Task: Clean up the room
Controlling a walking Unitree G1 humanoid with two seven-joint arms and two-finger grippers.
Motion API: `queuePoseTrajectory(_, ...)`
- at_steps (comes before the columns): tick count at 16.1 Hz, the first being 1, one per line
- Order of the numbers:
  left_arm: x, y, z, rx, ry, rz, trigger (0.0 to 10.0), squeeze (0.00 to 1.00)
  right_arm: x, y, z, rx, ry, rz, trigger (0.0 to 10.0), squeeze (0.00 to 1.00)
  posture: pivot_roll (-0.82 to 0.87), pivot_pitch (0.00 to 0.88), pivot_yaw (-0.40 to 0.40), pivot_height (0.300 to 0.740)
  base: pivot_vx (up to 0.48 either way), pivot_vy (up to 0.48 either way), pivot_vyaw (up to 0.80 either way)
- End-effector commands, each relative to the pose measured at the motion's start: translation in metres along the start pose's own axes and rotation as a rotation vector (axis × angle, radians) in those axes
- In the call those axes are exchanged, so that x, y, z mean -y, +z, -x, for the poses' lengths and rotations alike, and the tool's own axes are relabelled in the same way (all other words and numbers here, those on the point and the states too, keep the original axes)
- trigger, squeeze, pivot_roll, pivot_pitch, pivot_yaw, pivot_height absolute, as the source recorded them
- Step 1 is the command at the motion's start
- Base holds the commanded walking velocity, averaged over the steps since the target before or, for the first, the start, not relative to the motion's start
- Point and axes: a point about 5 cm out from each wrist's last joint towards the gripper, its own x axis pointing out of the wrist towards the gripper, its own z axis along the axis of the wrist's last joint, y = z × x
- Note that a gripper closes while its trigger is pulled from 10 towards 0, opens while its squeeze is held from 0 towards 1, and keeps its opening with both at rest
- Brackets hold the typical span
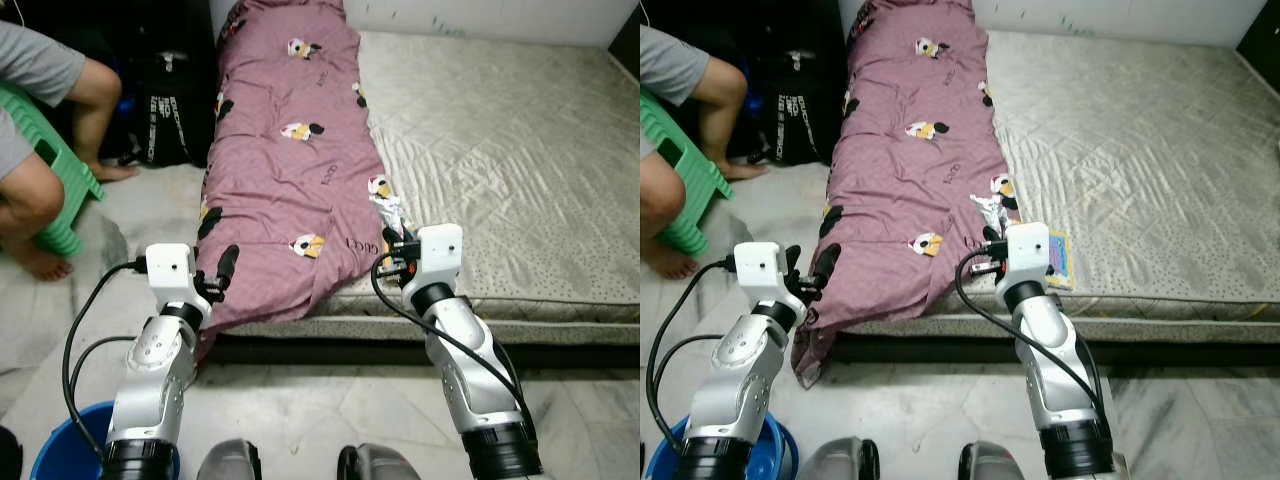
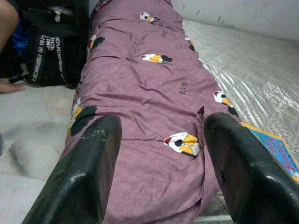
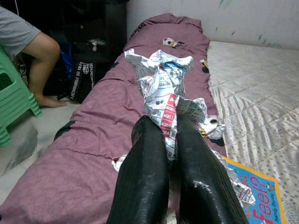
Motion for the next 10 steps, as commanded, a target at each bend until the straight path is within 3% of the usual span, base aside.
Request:
queuePoseTrajectory(1,0.0014,0.004,0.0001,0.018,-0.008,0.002,10.0,0.0,0.003,0.0057,-0.0014,0.02,-0.008,0.006,10.0,0.0,-0.01,0.11,-0.041,0.74,0.255,0.0,0.0)
queuePoseTrajectory(10,0.0014,0.004,0.0001,0.011,-0.015,0.005,10.0,0.0,0.0042,0.0041,-0.0007,0.015,-0.017,0.012,10.0,0.0,-0.01,0.113,-0.042,0.74,0.265,0.0,0.0)
